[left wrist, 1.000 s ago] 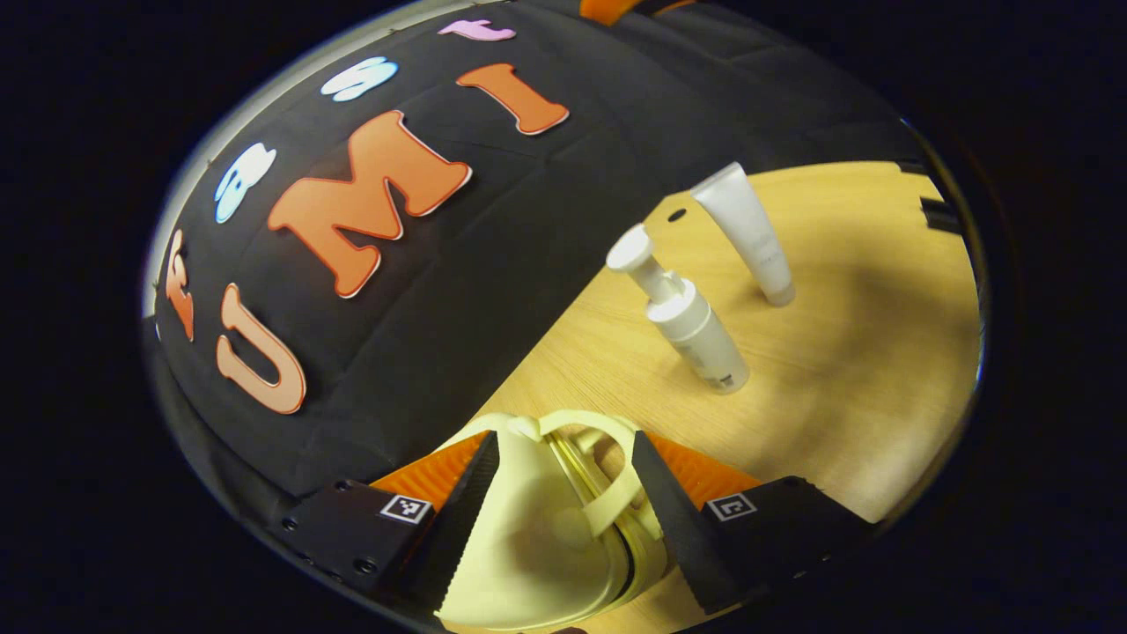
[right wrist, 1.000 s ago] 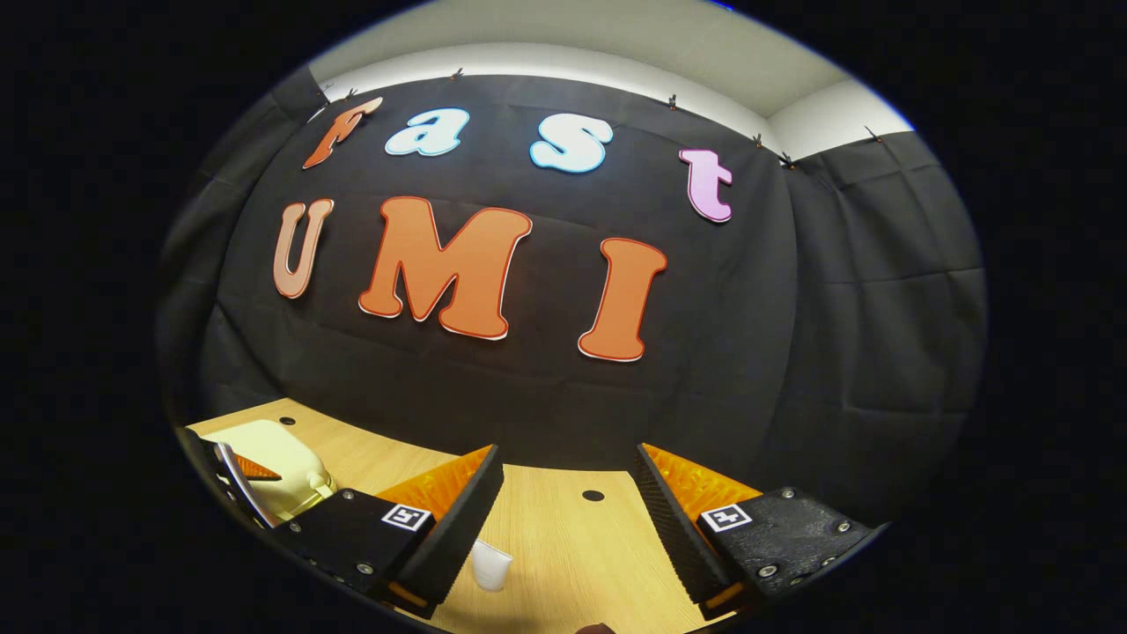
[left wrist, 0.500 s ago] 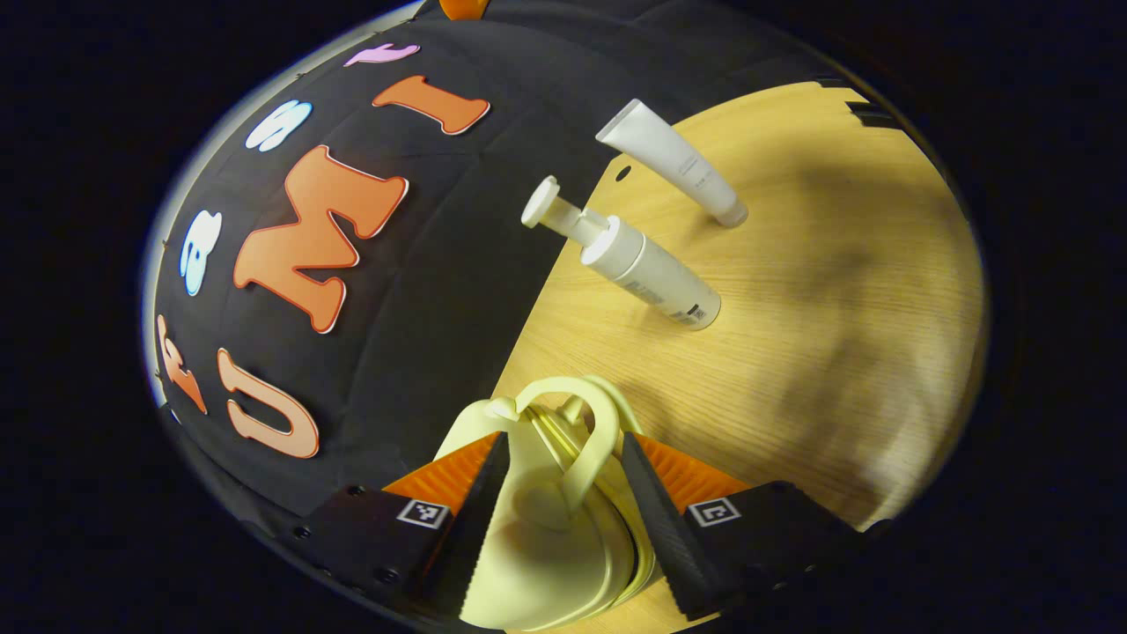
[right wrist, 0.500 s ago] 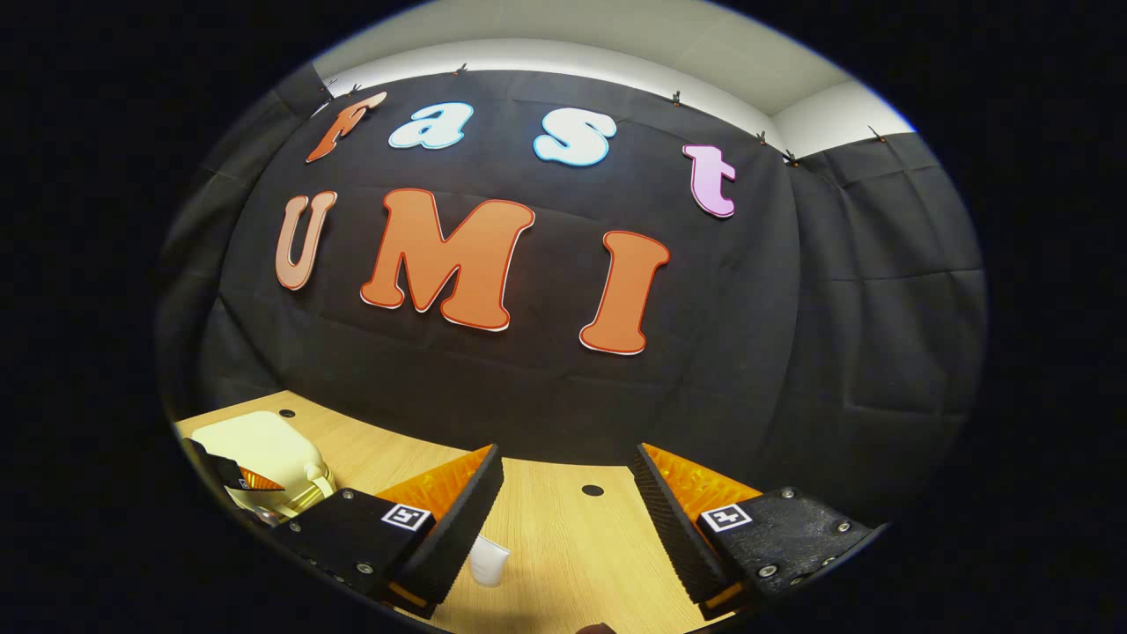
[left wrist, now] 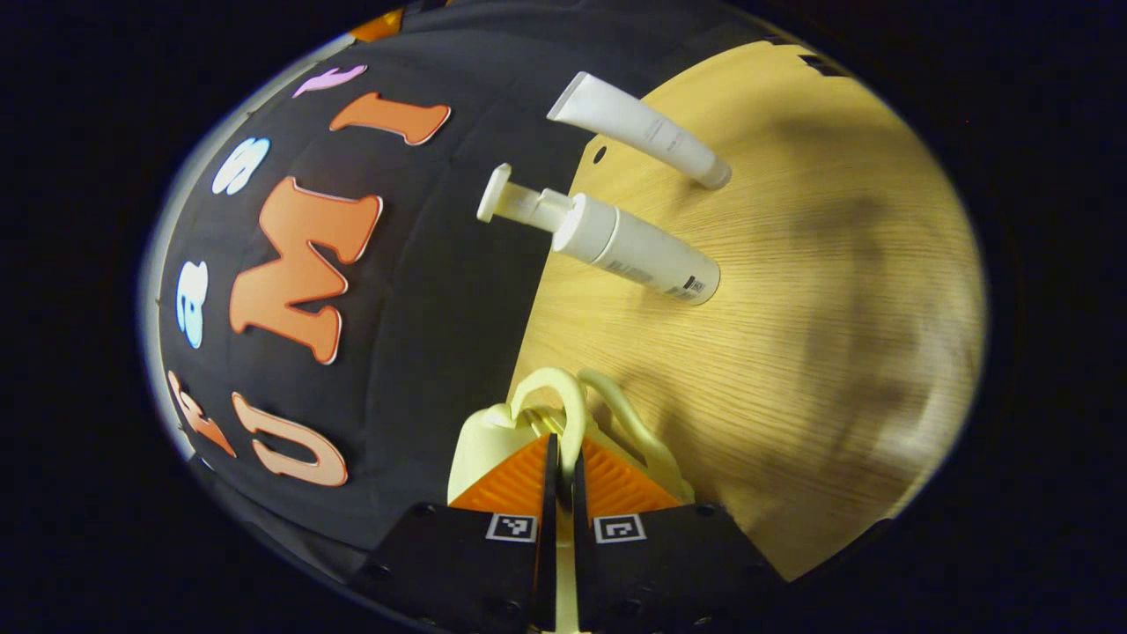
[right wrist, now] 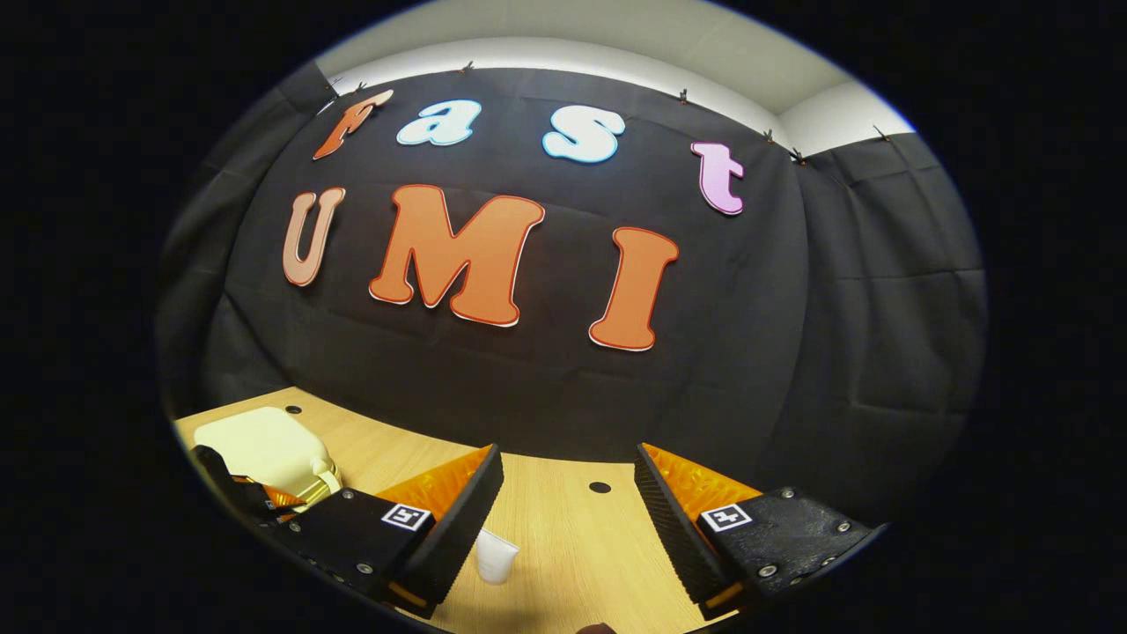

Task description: First open the suitcase, pack the skin care products into it, and then close the suitcase.

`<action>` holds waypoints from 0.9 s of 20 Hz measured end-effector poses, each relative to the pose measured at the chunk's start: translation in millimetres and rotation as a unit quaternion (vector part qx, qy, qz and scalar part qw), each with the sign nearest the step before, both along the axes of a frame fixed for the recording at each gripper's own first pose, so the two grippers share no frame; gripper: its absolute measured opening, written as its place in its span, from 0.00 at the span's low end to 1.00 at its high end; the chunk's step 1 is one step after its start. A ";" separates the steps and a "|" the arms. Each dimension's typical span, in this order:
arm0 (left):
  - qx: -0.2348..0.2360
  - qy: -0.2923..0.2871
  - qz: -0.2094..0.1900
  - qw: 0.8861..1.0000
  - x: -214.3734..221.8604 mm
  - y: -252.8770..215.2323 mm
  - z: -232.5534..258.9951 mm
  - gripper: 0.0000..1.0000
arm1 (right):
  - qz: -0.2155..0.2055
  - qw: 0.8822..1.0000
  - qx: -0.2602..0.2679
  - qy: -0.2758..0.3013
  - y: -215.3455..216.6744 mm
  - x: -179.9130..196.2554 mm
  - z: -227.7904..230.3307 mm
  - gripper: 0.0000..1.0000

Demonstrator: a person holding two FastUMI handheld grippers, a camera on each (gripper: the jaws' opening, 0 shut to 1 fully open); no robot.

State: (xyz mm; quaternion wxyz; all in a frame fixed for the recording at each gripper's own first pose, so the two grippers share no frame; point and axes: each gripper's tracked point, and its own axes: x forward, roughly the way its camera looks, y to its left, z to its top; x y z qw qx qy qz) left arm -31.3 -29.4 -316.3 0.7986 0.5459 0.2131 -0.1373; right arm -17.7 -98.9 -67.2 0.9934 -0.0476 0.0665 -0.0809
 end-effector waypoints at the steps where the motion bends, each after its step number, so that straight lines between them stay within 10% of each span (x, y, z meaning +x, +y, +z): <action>1: -0.014 -0.001 0.009 1.000 0.2 2.6 9.0 0.09 | 0.001 1.000 0.000 0.002 1.9 0.4 -1.5 0.95; 18: -0.251 -0.094 0.150 0.952 39.0 107.5 165.8 0.07 | 0.038 0.999 -0.003 0.005 51.7 25.3 1.2 0.96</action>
